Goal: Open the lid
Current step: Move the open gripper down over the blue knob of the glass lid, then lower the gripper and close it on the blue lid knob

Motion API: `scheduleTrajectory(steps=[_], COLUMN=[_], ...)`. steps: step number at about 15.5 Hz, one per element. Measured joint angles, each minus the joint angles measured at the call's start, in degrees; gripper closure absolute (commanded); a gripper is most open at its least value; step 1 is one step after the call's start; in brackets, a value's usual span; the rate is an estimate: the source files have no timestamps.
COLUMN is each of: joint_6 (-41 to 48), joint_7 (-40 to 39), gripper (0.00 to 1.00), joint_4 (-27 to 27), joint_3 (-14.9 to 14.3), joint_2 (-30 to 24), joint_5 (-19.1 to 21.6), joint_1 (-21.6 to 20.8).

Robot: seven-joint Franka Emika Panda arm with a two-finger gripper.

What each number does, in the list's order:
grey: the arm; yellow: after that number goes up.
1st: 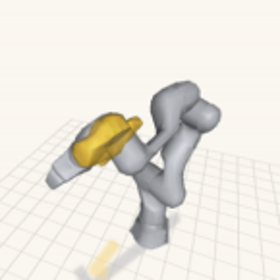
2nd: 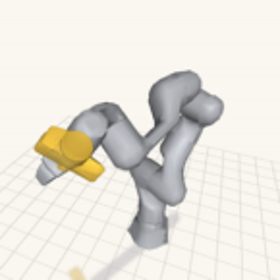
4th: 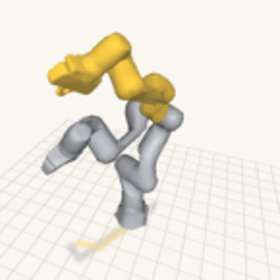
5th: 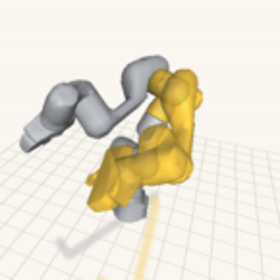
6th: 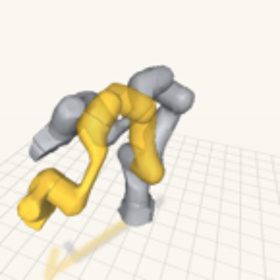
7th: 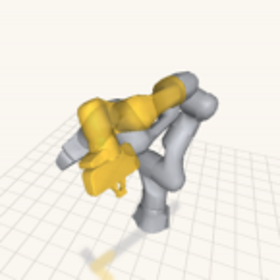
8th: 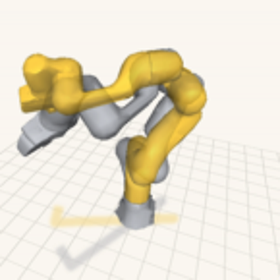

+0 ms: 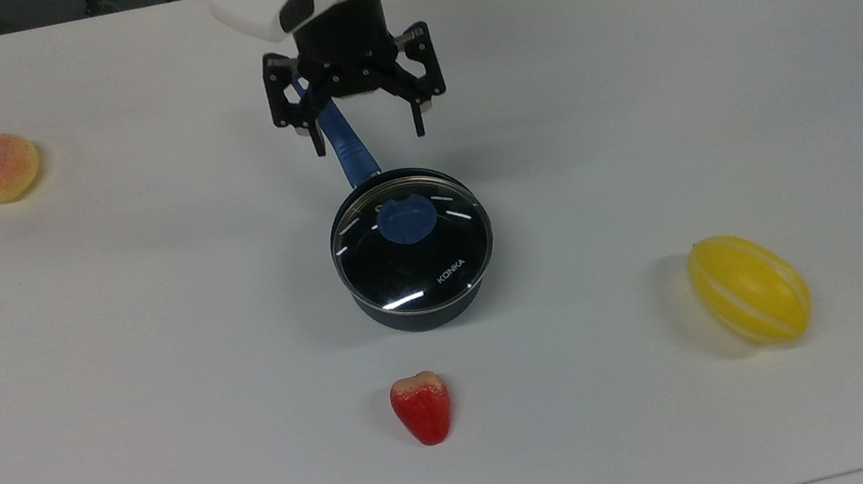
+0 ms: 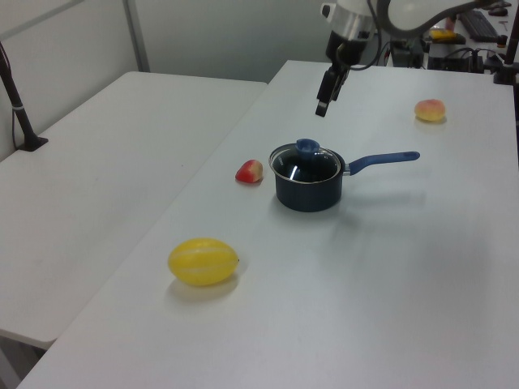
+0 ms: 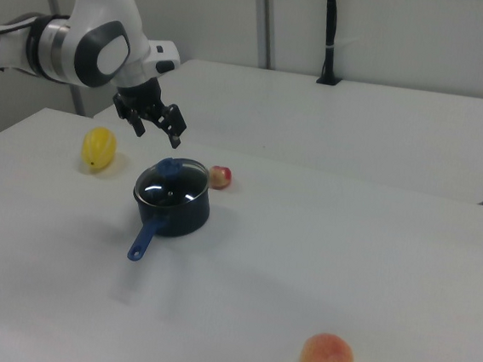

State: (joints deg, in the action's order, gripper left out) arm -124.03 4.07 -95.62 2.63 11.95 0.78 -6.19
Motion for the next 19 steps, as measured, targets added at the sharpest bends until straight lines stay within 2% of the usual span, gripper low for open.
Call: scheduleTrajectory(steps=[3,6,11,15,16,17,19], joint_6=[-3.30,-7.76,-10.05,-10.51,-11.18,-11.76,-12.20], joint_7=[2.46,3.36,4.35,7.32,8.51,8.88,9.13], gripper=[0.00,0.00,0.00,0.00,0.02,0.09,0.32], joint_4=[-0.21,-1.00,-1.15,-1.15,-1.16,-1.16,-1.16], joint_3=[0.03,0.70,1.72,1.78,1.78,1.83,1.97], joint_2=[2.99,5.40,7.41,8.53,9.01,9.32,9.73], joint_5=[-2.60,-3.31,-4.61,-9.02,-10.35,-10.95,-11.48], joint_1=[-0.83,-0.92,-0.99,-1.30,-1.42,-1.50,-1.60])
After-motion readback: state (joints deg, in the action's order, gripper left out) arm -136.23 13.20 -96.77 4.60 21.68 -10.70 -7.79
